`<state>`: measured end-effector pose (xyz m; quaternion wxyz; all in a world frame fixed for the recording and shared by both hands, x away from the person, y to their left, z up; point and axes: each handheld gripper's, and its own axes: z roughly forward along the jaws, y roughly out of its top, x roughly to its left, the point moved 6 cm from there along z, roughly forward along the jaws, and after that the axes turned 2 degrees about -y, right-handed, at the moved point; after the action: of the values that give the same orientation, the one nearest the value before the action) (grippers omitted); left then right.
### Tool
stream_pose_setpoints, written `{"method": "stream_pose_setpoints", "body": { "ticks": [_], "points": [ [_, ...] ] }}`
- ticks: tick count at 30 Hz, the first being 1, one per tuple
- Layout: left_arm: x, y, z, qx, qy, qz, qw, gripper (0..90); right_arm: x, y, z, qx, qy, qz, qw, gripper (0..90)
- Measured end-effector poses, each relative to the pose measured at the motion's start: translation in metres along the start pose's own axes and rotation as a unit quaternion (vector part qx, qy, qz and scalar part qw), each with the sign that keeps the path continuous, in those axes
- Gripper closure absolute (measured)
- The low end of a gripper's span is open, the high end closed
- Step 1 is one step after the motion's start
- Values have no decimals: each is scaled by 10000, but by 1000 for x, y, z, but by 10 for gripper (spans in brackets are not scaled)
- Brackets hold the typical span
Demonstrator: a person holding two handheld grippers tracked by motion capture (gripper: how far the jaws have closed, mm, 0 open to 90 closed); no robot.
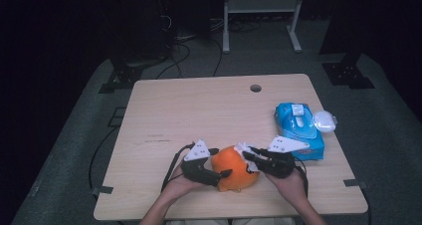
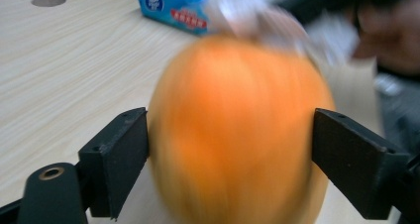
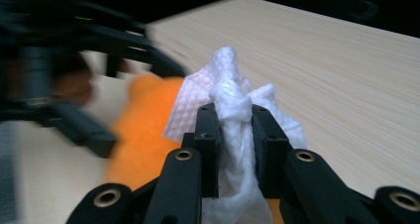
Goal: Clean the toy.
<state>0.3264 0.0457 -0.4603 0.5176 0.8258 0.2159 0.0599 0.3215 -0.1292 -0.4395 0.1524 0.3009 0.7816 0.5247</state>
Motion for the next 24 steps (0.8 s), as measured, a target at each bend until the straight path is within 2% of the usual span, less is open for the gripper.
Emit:
{"method": "stream_pose_setpoints", "body": {
  "ticks": [1,2,3,6,9,10,12,14,17,18,20,24],
  "points": [
    [1,-2,-1,40,20,64,10000,180,6,2,2,-4,38,-119,9999,753],
    [1,-4,-1,35,20,71,10000,242,10,4,3,20,33,-240,9997,753],
    [3,-6,-1,58,30,20,10000,265,10,5,3,15,27,-305,9995,753],
    [6,-10,-1,108,98,-27,9999,318,-1,1,-1,79,-136,-159,9998,754],
    [11,-14,-3,137,136,-107,9998,327,-18,-8,-8,184,-523,-85,9984,754],
    [13,-15,-4,136,142,-148,9997,329,-21,-11,-10,187,-549,-17,9983,754],
    [16,-18,-6,168,144,-188,9996,331,-16,-11,-12,134,-428,-8,9990,755],
    [19,-20,-8,218,154,-207,9994,331,-5,-6,-10,26,-259,-126,9996,754],
    [22,-22,-10,169,87,-387,9991,331,7,-1,-9,-82,-5,-279,9996,754],
    [23,-23,-10,161,65,-381,9991,331,7,-2,-10,-78,17,-292,9995,753],
    [22,-22,-10,152,67,-404,9990,333,2,-5,-10,15,-95,-249,9996,754],
    [23,-23,-10,130,67,-433,9990,335,-9,-12,-12,176,-203,-2,9996,753]
  ]
}}
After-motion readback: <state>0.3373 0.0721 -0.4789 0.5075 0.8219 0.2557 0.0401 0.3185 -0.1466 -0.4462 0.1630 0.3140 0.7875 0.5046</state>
